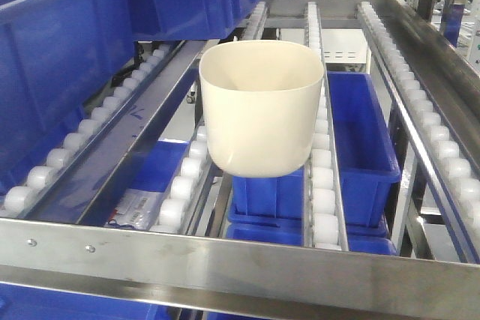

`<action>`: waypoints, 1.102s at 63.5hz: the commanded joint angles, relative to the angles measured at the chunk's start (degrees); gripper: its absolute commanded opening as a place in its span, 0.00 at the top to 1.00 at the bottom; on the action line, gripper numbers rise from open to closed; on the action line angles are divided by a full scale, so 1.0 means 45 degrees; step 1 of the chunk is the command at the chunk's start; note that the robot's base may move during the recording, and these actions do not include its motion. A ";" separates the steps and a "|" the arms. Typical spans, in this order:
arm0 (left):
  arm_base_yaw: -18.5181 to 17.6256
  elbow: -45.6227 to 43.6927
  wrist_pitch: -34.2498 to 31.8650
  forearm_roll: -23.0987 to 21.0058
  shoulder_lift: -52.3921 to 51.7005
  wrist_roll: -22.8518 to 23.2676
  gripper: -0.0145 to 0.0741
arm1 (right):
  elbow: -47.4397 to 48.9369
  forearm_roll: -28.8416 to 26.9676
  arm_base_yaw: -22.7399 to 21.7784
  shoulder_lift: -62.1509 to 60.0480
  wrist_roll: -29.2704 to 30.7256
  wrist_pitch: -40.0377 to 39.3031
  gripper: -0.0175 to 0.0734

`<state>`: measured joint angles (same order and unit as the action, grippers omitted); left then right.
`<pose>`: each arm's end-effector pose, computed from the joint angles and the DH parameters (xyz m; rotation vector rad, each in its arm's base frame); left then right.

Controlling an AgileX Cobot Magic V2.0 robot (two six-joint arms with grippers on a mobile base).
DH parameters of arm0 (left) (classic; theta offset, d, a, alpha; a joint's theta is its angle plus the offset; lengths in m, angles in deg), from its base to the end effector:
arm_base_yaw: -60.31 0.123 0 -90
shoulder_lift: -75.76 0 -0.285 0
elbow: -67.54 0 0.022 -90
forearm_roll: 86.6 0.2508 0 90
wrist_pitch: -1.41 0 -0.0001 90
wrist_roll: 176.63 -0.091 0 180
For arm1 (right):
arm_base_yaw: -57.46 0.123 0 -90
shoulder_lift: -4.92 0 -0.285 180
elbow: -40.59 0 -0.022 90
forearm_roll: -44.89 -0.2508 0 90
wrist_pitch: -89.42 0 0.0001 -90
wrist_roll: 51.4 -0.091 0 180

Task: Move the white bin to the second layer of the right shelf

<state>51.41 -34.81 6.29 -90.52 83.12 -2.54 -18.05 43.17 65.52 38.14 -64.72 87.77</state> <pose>0.0555 -0.0092 0.2033 0.1537 1.5620 -0.0991 0.1029 0.0145 0.2926 0.0970 1.5802 0.3151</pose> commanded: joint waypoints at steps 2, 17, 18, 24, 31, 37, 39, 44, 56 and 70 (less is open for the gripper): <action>-0.0047 0.0468 -0.1086 -0.0070 -0.0178 0.0045 0.74 | 0.0378 0.0044 -0.0075 0.0035 0.0076 -0.1295 0.75; -0.0047 0.0468 -0.1086 -0.0070 -0.0178 0.0045 0.74 | 0.0366 0.1079 -0.0122 -0.0389 0.0076 -0.0793 0.75; -0.0047 0.0468 -0.1086 -0.0070 -0.0178 0.0045 0.74 | 0.0366 0.1265 -0.0194 -0.0590 0.0076 -0.0609 0.75; -0.0047 0.0468 -0.1086 -0.0070 -0.0178 0.0045 0.74 | 0.0166 0.1758 -0.0624 -0.1688 0.0076 0.0196 0.75; -0.0047 0.0468 -0.1086 -0.0070 -0.0178 0.0045 0.74 | -0.0453 0.2039 -0.1334 -0.3115 0.0076 0.0864 0.75; -0.0047 0.0468 -0.1086 -0.0070 -0.0178 0.0045 0.74 | -0.1374 0.2051 -0.1952 -0.4243 0.0076 0.1015 0.75; -0.0047 0.0468 -0.1086 -0.0070 -0.0178 0.0045 0.74 | -0.1692 0.2051 -0.2116 -0.4589 0.0076 0.1015 0.75; -0.0047 0.0468 -0.1086 -0.0070 -0.0178 0.0045 0.74 | -0.2570 0.2051 -0.2440 -0.5430 0.0076 0.1015 0.75; -0.0047 0.0468 -0.1086 -0.0070 -0.0178 0.0045 0.74 | -0.4076 0.2051 -0.2582 -0.6035 0.0076 0.0620 0.75; -0.0047 0.0468 -0.1086 -0.0070 -0.0178 0.0045 0.74 | -0.4304 0.2206 -0.2582 -0.6035 0.0076 0.0611 0.75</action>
<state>51.41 -34.81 6.29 -90.52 83.12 -2.54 -38.36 52.12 54.23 12.10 -64.72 96.31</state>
